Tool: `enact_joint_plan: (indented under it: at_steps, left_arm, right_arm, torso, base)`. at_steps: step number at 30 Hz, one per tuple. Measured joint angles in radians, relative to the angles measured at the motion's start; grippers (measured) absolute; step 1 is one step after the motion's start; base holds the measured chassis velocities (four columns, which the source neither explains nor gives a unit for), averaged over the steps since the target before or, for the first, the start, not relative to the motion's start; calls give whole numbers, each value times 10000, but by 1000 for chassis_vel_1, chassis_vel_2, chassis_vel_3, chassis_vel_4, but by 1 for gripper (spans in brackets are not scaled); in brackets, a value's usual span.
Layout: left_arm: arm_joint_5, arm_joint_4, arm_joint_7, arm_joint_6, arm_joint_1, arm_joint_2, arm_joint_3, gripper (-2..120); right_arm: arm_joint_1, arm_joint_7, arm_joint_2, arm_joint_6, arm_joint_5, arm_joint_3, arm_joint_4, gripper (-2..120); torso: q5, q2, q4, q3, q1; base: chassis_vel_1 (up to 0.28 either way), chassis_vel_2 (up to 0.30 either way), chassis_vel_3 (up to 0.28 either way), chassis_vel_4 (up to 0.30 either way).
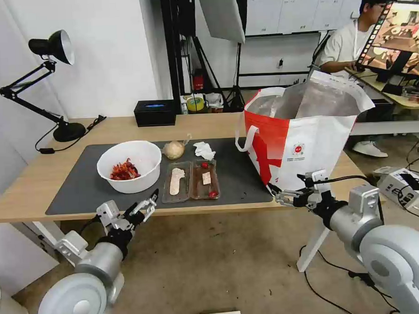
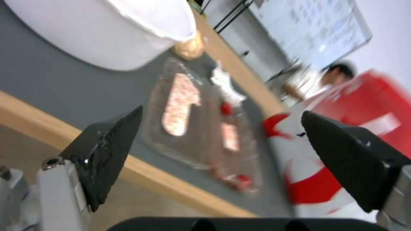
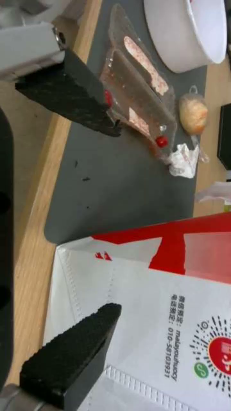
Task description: Pick up the trash from the table and place it into the takeout bag.
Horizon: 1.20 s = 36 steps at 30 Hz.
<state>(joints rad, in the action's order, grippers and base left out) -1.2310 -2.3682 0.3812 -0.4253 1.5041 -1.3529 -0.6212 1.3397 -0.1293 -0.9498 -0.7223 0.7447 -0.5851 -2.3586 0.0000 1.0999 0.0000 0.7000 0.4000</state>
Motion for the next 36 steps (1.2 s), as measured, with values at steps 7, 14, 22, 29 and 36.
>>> enact_joint_plan:
  at_steps: [7,14,22,29,36]
  left_arm:
    - [-3199,-135,1836,531,-501,-256,205,100]
    - [-4162,137,2914,652,-989,-305,539,100]
    - [-4138,744,3046,753,-1341,-285,992,100]
    - [-4034,911,3045,827,-1381,-546,1041,100]
    - [-3936,1157,2998,885,-1538,-823,1167,100]
  right_arm:
    - [-68,-2,48,8,-8,73,67,100]
    - [-57,-18,50,14,-15,92,96,100]
    - [-248,-21,102,17,-21,290,291,100]
    - [-743,-34,181,17,-25,867,568,100]
    - [-922,-43,211,17,-26,1109,703,100]
  torso:
    - [0,0,1,0,1]
    - [1,0,0,0,0]
    - [0,0,0,1,0]
    - [0,0,0,0,0]
    - [0,0,-1,0,0]
  base:
    - [0,0,0,0]
    - [0,0,0,0]
    - [0,0,0,0]
    - [0,0,0,0]
    - [0,0,0,0]
